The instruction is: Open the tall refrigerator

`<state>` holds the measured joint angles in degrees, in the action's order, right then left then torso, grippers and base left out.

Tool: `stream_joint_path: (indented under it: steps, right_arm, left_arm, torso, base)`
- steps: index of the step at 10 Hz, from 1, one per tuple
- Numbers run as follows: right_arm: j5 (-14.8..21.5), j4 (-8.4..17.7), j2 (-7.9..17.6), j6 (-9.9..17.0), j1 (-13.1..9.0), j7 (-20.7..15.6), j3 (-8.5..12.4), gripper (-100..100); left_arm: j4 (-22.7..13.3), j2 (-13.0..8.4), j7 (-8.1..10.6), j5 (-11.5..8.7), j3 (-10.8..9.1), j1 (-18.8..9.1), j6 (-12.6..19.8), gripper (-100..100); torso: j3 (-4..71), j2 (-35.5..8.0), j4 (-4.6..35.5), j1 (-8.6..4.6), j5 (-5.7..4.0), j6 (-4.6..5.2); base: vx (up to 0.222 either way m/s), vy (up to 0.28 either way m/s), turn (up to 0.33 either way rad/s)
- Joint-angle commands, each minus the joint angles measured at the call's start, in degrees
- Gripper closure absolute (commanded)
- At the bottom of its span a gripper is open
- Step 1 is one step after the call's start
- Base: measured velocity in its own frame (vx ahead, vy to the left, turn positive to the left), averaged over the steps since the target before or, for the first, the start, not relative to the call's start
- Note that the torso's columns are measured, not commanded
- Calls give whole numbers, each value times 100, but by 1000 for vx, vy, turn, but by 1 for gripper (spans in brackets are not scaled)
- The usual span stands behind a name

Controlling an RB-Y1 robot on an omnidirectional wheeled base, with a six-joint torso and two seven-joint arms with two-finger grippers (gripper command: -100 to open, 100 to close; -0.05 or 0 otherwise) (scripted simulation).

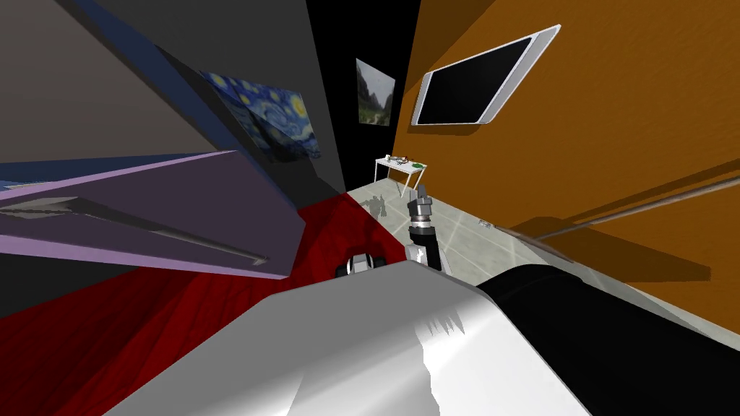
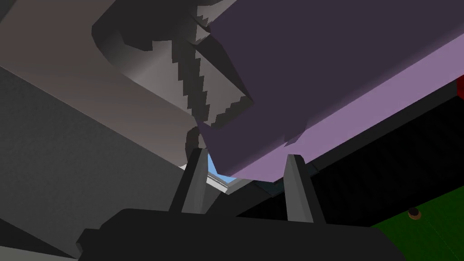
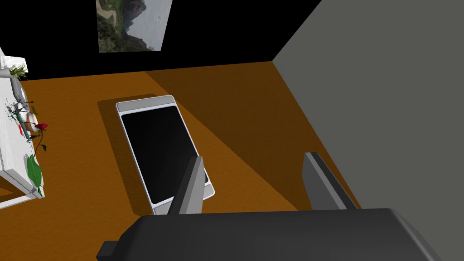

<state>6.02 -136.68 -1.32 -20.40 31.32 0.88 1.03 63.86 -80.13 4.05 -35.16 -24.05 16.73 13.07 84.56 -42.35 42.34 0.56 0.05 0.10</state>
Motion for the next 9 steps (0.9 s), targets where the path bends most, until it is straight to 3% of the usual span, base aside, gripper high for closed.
stream_joint_path:
  steps: [1, 6, 9]
  right_arm:
    - [0, 1, 0, 0, 1, 0, 0, 0]
    - [0, 0, 0, 0, 1, 0, 0, 0]
    - [0, 0, 0, 0, 2, 0, 0, 0]
  left_arm:
    - [-149, 17, 12, 95, -52, -47, 29, 100]
    - [-597, 69, 48, 382, -208, -190, 117, 100]
    - [-747, 86, 60, 477, -260, -237, 146, 100]
  torso:
    - [1, 10, -2, -16, 7, -14]
    - [22, 36, -19, -31, 5, 25]
    - [14, 28, -11, -58, -7, -10]
  base:
    - [147, -186, 68]
    - [159, -202, 60]
    - [177, -195, 45]
